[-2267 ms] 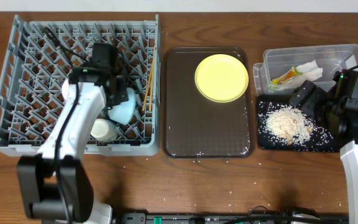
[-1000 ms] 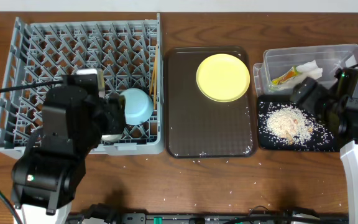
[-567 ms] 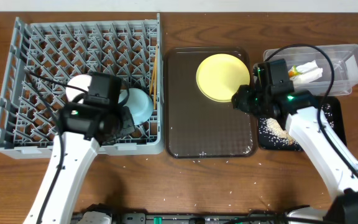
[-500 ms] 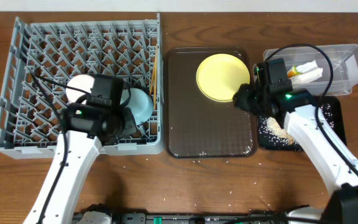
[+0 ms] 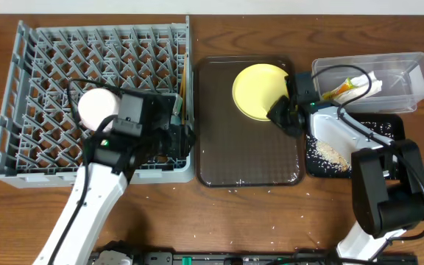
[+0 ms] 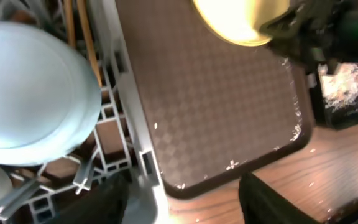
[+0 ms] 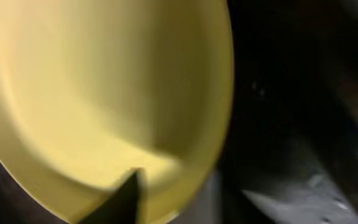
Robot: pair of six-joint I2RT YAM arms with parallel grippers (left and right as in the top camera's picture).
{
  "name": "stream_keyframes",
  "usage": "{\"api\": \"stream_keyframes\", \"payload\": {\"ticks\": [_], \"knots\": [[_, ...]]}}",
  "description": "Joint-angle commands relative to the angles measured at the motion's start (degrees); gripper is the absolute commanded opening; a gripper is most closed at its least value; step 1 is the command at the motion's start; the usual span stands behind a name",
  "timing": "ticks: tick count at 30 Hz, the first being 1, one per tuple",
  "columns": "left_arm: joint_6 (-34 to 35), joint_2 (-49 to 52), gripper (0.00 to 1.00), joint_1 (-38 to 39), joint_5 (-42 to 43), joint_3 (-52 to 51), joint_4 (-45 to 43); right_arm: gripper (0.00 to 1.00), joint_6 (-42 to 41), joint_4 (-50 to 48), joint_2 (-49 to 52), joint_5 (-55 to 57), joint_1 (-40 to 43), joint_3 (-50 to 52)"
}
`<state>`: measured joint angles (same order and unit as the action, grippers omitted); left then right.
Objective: Sort waste into correct bins and load items into the dishwasher
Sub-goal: 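Grasp the yellow plate edges with both grippers and lift it, then carry the yellow plate toward the rack with the left gripper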
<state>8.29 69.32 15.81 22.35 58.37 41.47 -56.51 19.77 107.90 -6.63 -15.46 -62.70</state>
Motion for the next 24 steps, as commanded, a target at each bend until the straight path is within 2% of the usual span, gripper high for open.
{"api": "stream_keyframes", "payload": {"ticks": [1, 5, 7, 8, 10, 13, 17, 21, 22, 23, 24], "knots": [[-2.5, -4.1, 0.62, 0.1, -0.6, 0.0, -1.4, 0.01, -2.5, 1.0, 2.7, -0.5, -0.5, 0.2], [-0.3, -5.0, 0.66, -0.8, -0.6, 0.0, -4.4, 0.01, 2.0, 2.3, 0.0, -7.1, 0.1, 0.2], [-0.1, -5.0, 0.69, -2.2, 4.2, 0.0, -6.4, 0.01, 8.0, 2.3, -3.5, -9.7, 1.1, 0.2], [-0.1, -5.0, 0.73, -3.0, 8.7, 0.0, -7.6, 0.01, 14.5, 1.8, -6.7, -12.2, 2.3, 0.2], [-0.1, -5.0, 0.76, -3.2, 11.8, 0.0, -8.7, 0.01, 24.5, 0.7, -11.1, -18.7, 4.0, 0.2], [0.0, -4.8, 0.77, -3.0, 15.3, 0.0, -9.7, 0.01, 33.9, 0.2, -18.0, -29.3, 6.1, 0.2], [0.4, -4.1, 0.78, -2.7, 15.2, 0.0, -9.7, 0.01, 39.5, 0.8, -25.8, -35.4, 4.7, 0.2], [3.6, -3.8, 0.78, -2.7, 16.6, 0.0, -11.8, 0.01, 41.0, 0.8, -27.2, -35.2, 0.7, 0.2], [3.6, -3.8, 0.77, -2.7, 18.6, 0.0, -12.9, 0.01, 41.8, 0.8, -27.1, -35.2, -1.0, 0.2], [3.6, -3.8, 0.71, -2.7, 18.7, 0.0, -12.9, 0.01, 42.4, 0.5, -27.1, -35.2, -2.0, 0.2], [3.6, -3.8, 0.59, -2.7, 18.6, 0.0, -12.9, 0.01, 42.4, 0.2, -27.1, -35.3, -2.7, 0.2]]}}
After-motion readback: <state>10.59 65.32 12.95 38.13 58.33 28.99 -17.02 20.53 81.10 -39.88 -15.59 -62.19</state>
